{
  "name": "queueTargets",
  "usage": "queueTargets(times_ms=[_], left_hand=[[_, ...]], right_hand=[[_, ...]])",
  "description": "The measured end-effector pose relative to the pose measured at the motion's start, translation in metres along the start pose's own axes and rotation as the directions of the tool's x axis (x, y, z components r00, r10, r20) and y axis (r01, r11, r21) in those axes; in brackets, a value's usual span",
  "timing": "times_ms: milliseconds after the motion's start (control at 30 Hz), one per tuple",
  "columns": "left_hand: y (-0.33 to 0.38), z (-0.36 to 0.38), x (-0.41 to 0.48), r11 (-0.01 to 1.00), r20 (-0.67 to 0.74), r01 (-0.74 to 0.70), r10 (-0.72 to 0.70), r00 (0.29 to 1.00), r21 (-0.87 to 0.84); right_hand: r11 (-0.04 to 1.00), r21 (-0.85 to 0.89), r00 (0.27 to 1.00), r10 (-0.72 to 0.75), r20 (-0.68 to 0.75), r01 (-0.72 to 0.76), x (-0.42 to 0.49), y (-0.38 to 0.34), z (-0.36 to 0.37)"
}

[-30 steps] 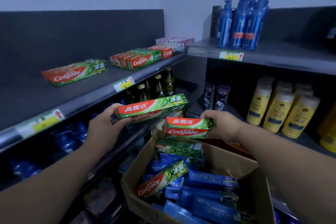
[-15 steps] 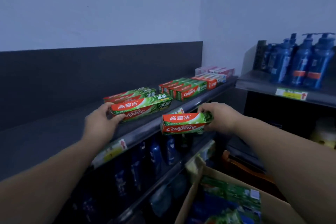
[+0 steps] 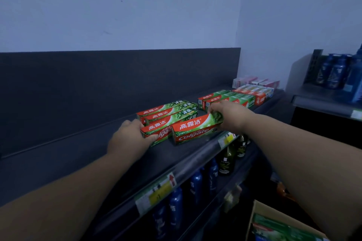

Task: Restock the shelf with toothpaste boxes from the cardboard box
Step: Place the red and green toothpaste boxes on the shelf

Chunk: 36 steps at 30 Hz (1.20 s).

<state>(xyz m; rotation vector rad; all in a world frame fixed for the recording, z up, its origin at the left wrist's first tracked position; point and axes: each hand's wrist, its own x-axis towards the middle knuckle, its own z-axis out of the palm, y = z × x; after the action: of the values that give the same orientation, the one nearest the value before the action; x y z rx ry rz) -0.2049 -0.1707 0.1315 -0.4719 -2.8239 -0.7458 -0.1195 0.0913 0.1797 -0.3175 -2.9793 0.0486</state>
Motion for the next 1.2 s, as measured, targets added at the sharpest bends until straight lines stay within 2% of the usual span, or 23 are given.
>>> queueTargets(times_ms=[167,367,600,900,1033,1200], left_hand=[[0.006,-0.008,0.02,0.999,0.158,-0.035,0.037,0.987,-0.019],[0.007,-0.005,0.024,0.98,0.219,-0.199,0.2,0.955,-0.027],[0.017,0.004,0.026,0.926,0.225,-0.377,0.361,0.905,0.032],[0.03,0.021,0.036,0.927,0.2,-0.375,0.366,0.909,0.01],[0.037,0.017,0.03,0.927,0.175,-0.366,0.348,0.921,0.082],[0.073,0.019,-0.003,0.888,0.098,-0.454,0.446,0.889,0.077]], right_hand=[[0.998,-0.052,1.0,0.02,0.019,-0.019,0.019,-0.012,0.011],[0.991,0.122,0.998,0.057,-0.033,-0.052,0.024,-0.023,0.02],[0.895,0.433,0.99,0.133,-0.039,-0.103,0.017,-0.041,0.031],[0.879,0.463,0.96,0.22,-0.173,-0.119,0.022,-0.037,0.055],[0.891,0.438,0.953,0.227,-0.2,-0.12,0.007,-0.026,0.058],[0.883,0.442,0.92,0.294,-0.259,-0.158,-0.038,0.007,0.065]])
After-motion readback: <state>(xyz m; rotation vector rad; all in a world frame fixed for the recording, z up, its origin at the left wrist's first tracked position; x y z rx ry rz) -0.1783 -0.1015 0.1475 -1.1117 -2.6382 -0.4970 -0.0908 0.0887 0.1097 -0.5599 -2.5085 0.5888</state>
